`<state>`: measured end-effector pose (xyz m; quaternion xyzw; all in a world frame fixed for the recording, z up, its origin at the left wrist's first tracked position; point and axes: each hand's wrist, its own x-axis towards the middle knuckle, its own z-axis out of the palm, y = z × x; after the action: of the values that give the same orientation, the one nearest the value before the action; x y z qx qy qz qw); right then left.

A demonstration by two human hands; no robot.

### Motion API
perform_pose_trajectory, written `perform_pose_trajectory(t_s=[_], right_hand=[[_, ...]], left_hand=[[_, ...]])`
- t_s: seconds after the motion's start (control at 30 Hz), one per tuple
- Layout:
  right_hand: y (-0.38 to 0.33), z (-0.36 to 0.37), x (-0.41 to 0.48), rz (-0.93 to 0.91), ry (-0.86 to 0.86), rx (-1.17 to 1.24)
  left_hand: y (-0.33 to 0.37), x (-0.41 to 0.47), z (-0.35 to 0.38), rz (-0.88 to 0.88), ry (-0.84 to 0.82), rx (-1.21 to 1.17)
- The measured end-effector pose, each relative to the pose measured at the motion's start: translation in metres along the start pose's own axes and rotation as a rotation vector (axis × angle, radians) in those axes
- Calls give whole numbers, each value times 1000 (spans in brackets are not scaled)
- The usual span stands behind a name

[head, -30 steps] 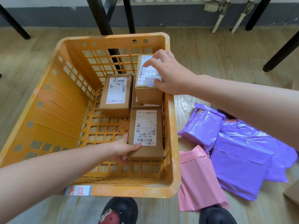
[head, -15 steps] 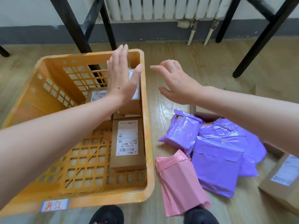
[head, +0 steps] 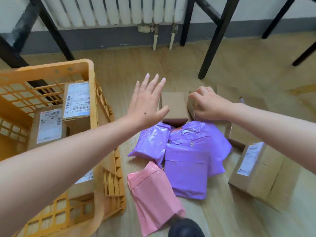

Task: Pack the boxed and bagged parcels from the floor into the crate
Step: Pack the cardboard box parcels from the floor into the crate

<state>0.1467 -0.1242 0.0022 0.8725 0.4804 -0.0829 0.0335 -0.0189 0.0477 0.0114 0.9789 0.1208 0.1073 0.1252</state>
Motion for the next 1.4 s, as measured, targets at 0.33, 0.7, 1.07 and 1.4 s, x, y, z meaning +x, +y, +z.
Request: perform_pose_trajectory(t_s=[0.33, 0.7, 1.07, 1.4], right_hand=[[80, 23, -18, 627, -337, 6], [151, 55, -133, 1140, -539, 217], [137, 59, -150, 1259, -903, 733], [144, 92, -179, 1449, -900, 639]], left_hand=[[7, 20, 67, 105, -243, -10], [95, 37, 96, 340, -315, -44], [79, 29, 81, 236, -364, -12], [64, 11, 84, 246, -445, 34]])
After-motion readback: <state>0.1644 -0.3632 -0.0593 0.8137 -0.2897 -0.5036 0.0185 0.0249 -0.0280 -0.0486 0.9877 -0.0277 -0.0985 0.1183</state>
